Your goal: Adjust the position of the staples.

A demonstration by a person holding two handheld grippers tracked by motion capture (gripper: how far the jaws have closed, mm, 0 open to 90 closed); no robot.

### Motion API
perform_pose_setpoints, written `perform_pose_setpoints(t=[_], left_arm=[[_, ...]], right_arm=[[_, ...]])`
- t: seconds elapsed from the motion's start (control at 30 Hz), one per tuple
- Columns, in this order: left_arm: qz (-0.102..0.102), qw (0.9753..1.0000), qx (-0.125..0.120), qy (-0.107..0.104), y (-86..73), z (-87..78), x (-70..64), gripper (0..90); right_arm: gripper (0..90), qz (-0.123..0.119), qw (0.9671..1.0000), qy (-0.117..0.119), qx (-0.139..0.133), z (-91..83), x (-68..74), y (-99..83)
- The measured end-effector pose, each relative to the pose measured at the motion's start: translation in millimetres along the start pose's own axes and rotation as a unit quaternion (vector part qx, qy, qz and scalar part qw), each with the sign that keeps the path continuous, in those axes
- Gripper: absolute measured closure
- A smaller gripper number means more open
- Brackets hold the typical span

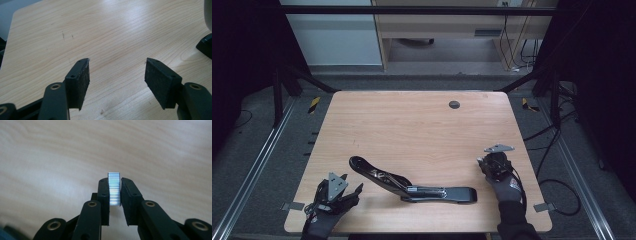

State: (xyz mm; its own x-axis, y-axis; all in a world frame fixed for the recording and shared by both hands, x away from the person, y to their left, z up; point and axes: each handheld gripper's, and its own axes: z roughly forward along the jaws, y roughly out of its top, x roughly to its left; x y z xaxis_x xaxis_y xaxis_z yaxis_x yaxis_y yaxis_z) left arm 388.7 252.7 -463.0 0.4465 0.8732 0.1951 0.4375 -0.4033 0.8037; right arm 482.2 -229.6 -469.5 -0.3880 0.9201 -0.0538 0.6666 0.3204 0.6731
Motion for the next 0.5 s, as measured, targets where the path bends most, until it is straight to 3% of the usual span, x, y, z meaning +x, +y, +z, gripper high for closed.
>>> perform_pose_setpoints(t=[0.07,0.2,0.3,0.5], left_arm=[[0.001,1.0000,0.001,0.000,0.0,0.3,-0.3,36.0],[0.002,1.0000,0.001,0.001,-0.1,0.1,-0.1,36.0],[0.002,1.0000,0.001,0.001,-0.2,-0.2,-0.4,36.0],[0.002,1.0000,0.002,0.001,-0.4,-0.3,-0.4,36.0]], right_arm=[[78.1,-0.018,0.9998,0.011,-0.006,-7.4,-1.9,-10.1],[78.1,-0.025,0.9994,0.025,-0.001,-19.8,-2.8,-27.1],[78.1,-0.012,0.9991,0.041,0.001,-29.3,-3.1,-35.5],[78.0,-0.026,0.9982,0.053,0.012,-38.2,-1.0,-51.1]])
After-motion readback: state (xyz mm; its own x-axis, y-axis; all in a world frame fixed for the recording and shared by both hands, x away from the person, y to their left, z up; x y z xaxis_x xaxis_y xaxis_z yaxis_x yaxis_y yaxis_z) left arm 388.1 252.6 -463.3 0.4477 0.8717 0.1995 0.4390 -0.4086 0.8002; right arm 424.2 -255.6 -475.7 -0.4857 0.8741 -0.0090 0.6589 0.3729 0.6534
